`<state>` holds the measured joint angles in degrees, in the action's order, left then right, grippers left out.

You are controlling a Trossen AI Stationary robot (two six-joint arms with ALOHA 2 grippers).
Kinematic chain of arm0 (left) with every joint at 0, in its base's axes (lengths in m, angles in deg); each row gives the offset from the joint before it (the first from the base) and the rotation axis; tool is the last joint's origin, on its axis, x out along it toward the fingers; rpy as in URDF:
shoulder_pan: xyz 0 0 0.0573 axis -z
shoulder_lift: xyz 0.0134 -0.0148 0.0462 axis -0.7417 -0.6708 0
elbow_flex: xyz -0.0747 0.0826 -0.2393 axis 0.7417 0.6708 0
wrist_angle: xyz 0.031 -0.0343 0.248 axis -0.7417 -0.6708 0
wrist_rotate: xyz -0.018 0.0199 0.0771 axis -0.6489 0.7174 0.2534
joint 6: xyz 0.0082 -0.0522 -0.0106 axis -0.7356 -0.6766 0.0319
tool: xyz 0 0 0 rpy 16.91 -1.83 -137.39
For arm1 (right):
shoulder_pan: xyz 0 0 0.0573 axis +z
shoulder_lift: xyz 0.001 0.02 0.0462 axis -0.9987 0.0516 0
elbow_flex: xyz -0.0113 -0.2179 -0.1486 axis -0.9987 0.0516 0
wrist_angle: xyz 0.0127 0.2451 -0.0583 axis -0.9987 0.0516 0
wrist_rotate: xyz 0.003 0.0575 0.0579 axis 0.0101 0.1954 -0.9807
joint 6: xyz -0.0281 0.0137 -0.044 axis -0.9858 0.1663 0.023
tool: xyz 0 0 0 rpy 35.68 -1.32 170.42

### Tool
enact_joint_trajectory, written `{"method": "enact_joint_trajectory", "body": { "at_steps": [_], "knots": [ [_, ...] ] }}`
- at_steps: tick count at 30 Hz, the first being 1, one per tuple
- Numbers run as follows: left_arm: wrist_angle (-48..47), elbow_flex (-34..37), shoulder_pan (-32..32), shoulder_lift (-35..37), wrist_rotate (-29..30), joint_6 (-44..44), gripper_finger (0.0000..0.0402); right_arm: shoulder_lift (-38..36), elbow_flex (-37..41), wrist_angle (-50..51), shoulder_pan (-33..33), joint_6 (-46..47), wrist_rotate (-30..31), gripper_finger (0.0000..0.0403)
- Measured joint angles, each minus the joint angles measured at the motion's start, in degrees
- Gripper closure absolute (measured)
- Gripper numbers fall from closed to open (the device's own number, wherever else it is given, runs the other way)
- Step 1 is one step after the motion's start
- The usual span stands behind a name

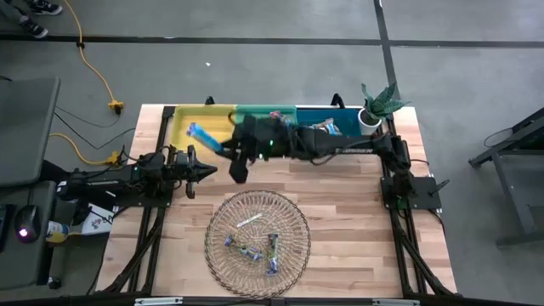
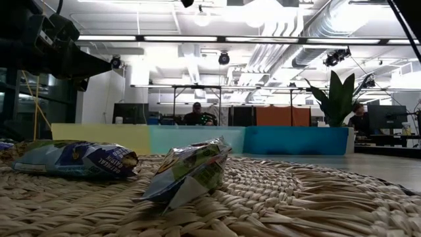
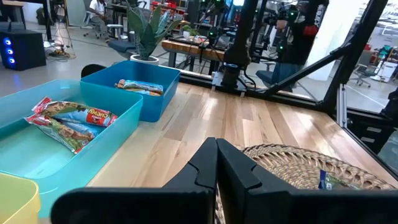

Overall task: Pick and place Granola Bars by type
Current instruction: Put the blue granola bar into the yellow bin

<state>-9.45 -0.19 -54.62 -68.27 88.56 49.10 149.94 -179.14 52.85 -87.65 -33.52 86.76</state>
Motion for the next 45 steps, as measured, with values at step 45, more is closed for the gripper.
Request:
{"method": "enact_joint_trajectory", "body": {
  "at_steps": [45],
  "knots": [
    [0.0,0.0,0.0,0.01,0.09,0.02,0.0401,22.56,0.07,-17.96,-19.0,5.05,-12.83,0.032]
  ]
}}
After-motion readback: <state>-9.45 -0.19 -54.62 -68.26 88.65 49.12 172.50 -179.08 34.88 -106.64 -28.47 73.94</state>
